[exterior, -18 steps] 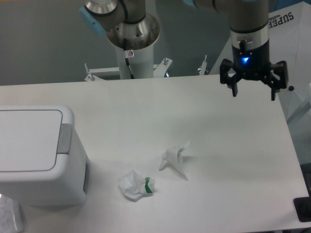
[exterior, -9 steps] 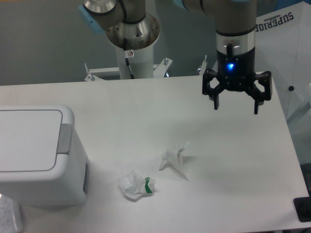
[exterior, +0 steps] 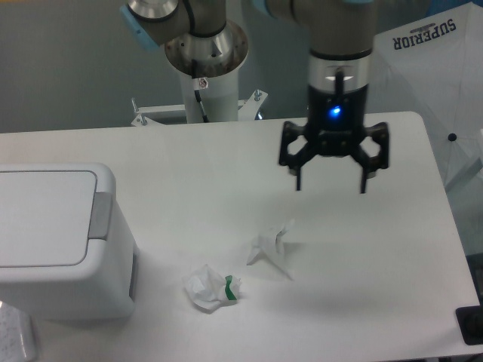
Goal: Open the trash can
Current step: 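Move the open gripper across the table toward the white trash can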
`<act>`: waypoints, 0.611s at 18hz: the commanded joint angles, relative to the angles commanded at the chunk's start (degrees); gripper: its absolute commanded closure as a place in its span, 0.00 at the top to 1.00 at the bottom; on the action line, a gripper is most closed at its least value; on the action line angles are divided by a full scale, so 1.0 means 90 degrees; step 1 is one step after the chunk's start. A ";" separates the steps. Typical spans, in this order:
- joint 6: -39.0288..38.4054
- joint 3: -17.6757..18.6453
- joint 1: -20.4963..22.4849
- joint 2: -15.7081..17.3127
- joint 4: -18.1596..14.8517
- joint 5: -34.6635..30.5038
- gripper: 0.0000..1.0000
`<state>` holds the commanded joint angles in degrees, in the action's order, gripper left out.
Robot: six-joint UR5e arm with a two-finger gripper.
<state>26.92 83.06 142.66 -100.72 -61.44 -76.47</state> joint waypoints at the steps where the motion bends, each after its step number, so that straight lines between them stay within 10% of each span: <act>1: -0.0322 0.0010 -0.0127 0.0000 0.0000 0.0000 1.00; 11: -0.2433 0.0000 -0.1143 0.0020 0.0321 0.0282 1.00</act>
<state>5.02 83.06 132.37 -100.55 -58.55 -73.93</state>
